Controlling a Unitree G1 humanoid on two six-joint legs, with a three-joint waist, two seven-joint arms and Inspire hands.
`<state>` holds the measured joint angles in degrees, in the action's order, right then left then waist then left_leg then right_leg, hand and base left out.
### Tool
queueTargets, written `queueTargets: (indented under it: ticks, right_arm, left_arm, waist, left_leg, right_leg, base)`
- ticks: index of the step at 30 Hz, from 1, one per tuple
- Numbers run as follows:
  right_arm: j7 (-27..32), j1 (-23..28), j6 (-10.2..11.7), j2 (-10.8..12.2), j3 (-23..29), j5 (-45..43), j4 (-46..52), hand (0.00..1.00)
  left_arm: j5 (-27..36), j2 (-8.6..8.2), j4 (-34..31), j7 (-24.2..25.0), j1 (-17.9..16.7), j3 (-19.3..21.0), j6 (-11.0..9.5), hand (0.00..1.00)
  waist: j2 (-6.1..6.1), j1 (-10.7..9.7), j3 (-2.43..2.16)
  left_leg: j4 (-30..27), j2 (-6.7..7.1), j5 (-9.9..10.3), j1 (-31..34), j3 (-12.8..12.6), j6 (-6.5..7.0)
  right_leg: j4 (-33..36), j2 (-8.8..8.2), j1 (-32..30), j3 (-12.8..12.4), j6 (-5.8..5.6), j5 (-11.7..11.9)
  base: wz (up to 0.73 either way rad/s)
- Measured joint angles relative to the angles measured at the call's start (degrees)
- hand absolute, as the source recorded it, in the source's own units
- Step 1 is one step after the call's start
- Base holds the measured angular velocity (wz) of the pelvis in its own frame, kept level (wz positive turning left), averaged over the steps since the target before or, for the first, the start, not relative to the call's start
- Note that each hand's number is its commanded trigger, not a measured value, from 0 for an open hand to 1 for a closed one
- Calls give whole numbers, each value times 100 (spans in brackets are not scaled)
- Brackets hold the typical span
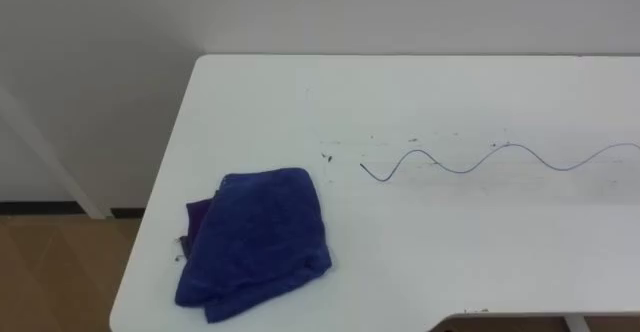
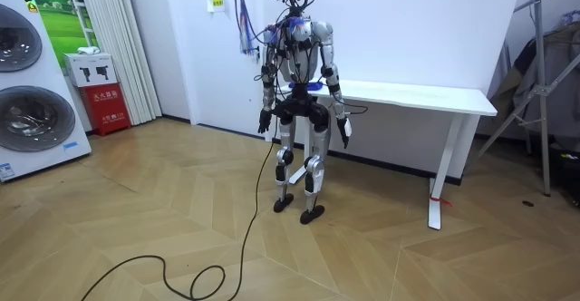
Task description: Wipe table
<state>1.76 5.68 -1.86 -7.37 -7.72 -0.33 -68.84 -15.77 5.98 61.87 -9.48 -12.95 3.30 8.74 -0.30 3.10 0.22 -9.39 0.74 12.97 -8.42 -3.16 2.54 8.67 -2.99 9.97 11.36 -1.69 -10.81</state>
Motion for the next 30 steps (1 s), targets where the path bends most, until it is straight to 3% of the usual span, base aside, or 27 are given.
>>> queueTargets:
  ticks: [15, 21, 23, 26, 30]
  right_arm:
    - [-357, -16, 60, -4, 9, 48, -35, 0]
    - [-379, 2, -20, -3, 26, 741, -363, 0]
    - [-358, 5, -38, -2, 204, 1090, -544, 0]
    - [-236, 57, -74, -29, 876, 1479, -883, 0]
    - [-81, 92, -377, -395, 2207, 1704, -1245, 0]
  left_arm:
    - [25, 29, 1, -20, 124, -6, -61, 0]
    - [38, 39, 10, 7, 61, 15, -10, 0]
    - [48, 31, 11, 29, 16, 123, 23, 0]
    - [20, 51, -2, 40, -125, 437, 66, 0]
    - [0, 123, 14, 59, -189, 1256, 136, 0]
  waist:
    - [-2, -118, 16]
    - [-26, -129, 24]
    - [-36, -139, 25]
    - [-63, -238, 23]
    - [-117, -488, 15]
  left_leg:
    - [-6, -2, 0, -17, -8, 1]
    - [9, -4, 0, -38, -60, 0]
    - [19, -5, 0, -57, -54, 0]
    - [48, -4, 0, -107, -50, 0]
    - [40, 8, 7, -144, 18, 12]
  right_leg:
    - [2, 3, -3, -32, 0, 0]
    - [-3, 7, 0, -32, 0, 0]
    - [-5, 8, 2, -32, 0, 0]
    - [-4, 7, 41, -42, -1, -1]
    - [16, -4, 99, -20, -2, -2]
  base:
    - [-1]
    - [-1]
    - [0]
    - [0]
    - [5]
